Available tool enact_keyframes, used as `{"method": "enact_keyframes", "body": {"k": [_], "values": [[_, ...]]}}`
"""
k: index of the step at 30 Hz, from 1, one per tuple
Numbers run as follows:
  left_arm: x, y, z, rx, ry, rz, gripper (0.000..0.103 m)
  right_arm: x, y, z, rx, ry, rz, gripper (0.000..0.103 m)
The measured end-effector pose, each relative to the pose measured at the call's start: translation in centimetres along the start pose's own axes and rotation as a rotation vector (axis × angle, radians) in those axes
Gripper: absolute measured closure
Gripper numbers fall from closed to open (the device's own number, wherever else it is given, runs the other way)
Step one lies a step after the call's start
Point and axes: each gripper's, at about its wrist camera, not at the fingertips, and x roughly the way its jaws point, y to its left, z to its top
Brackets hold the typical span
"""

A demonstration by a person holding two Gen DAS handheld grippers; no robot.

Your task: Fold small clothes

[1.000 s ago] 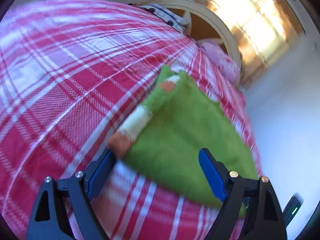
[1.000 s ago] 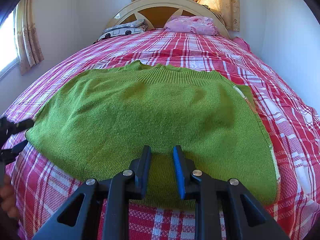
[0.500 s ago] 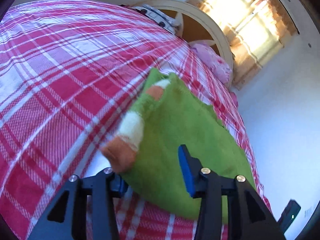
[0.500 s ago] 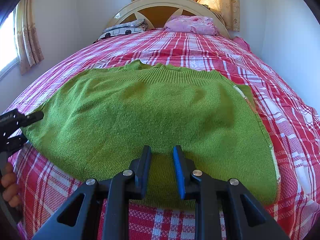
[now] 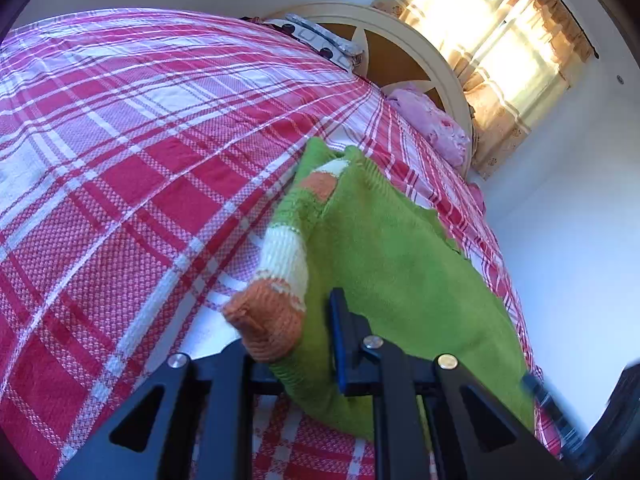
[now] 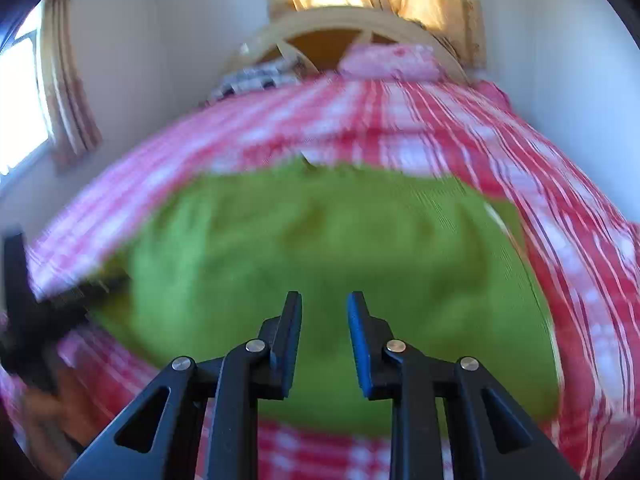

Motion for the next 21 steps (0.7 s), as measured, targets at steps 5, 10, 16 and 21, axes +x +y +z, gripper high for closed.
{"method": "enact_keyframes", "body": {"k": [5, 10, 16, 21], "values": [[-0.1, 1.0, 0.0, -0.057, -0.005, -0.048, 0.086, 3.5, 6.3, 6.1, -0.085, -0.006, 0.115, 0.063], [-0.2, 1.8, -0.2, -0.114, -0.023, -0.084, 0.086, 10.0, 13.1, 9.0, -0.13, 0.122, 0.242, 0.063], [-0.6, 2.3, -0.5, -0.137, -0.027, -0.114, 0.086, 16.0, 19.1, 9.3, -0.207, 0.231, 0.206, 0.049], [-1.2, 2.8, -0.9, -0.152, -0.03, -0.131, 0.087, 18.7, 22.4, 7.7, -0.361, 0.296, 0.152, 0.044]]}}
